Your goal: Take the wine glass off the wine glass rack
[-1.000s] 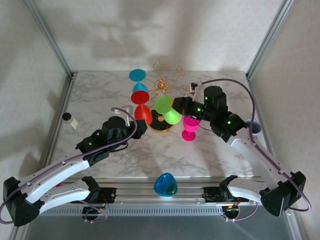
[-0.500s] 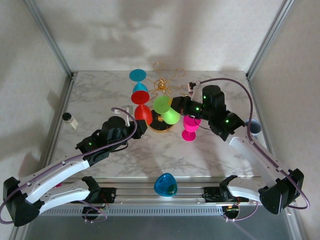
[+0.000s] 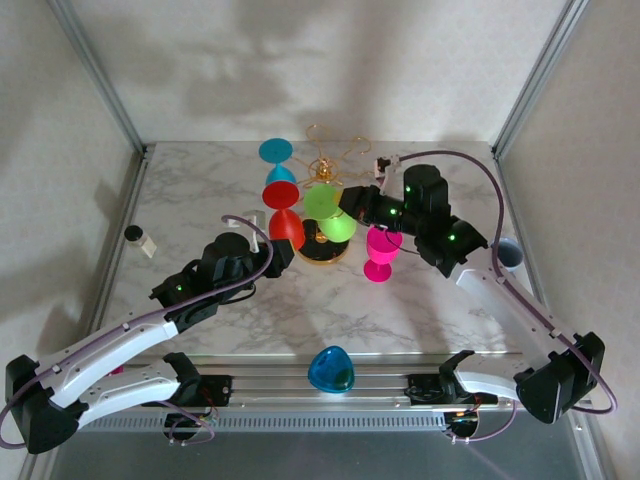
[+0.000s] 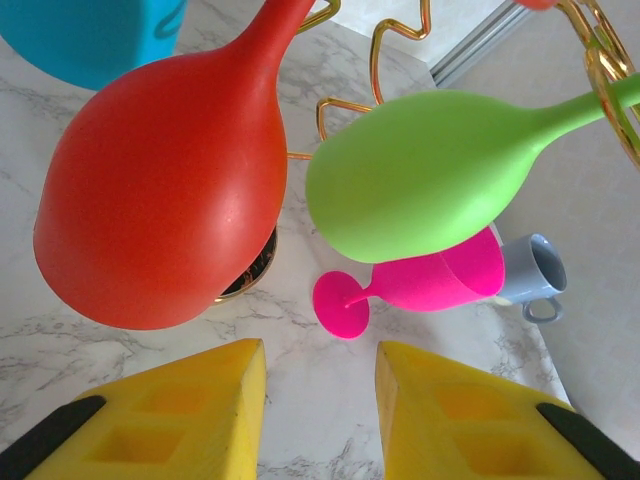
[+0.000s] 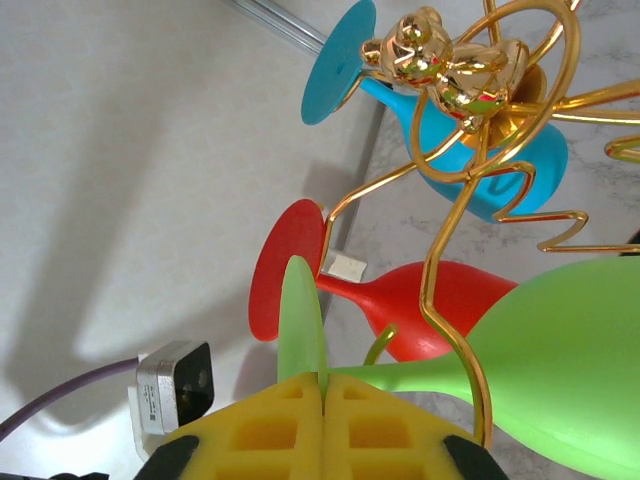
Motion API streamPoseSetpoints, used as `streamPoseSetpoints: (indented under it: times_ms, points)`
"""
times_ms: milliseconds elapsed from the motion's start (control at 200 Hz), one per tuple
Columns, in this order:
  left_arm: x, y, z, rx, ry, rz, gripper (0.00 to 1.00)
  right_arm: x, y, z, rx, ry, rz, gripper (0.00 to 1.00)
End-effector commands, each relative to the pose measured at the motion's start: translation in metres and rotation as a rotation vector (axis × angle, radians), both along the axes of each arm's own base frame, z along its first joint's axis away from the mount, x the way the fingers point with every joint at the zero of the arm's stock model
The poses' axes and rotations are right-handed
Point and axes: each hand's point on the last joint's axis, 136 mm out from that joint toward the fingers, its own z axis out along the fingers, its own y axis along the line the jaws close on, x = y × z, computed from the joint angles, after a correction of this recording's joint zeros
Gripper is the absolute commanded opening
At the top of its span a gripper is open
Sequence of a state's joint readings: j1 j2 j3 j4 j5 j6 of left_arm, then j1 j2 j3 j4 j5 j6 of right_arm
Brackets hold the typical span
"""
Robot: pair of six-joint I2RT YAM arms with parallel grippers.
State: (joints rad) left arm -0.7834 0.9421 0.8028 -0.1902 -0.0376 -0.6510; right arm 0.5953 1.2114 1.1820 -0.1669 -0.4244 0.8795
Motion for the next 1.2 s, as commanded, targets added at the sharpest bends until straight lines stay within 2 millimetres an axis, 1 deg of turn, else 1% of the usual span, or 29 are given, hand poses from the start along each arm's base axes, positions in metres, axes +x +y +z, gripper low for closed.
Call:
streamPoseSetpoints:
  times_ms: [0,135,486,956,1191]
  points:
    - [0.002,0.003,0.009,-0.029,-0.023,0.009,0.35,0.001,0.003,0.024,0.044,-0.05,0.02,0.0]
    - [0.002,0.003,0.009,-0.029,-0.024,0.011,0.35,0.003,0.001,0.022,0.028,-0.049,0.001,0.0]
    - [0.001,0.004,0.01,-0.03,-0.027,0.014,0.35,0.01,-0.006,0.023,0.009,-0.063,-0.054,0.0]
    - [0.001,0.006,0.009,-0.028,-0.027,0.019,0.35,0.018,-0.005,0.025,-0.007,-0.069,-0.077,0.0]
    - [0.001,0.006,0.009,-0.029,-0.029,0.019,0.35,0.024,-0.002,0.021,-0.013,-0.061,-0.08,0.0]
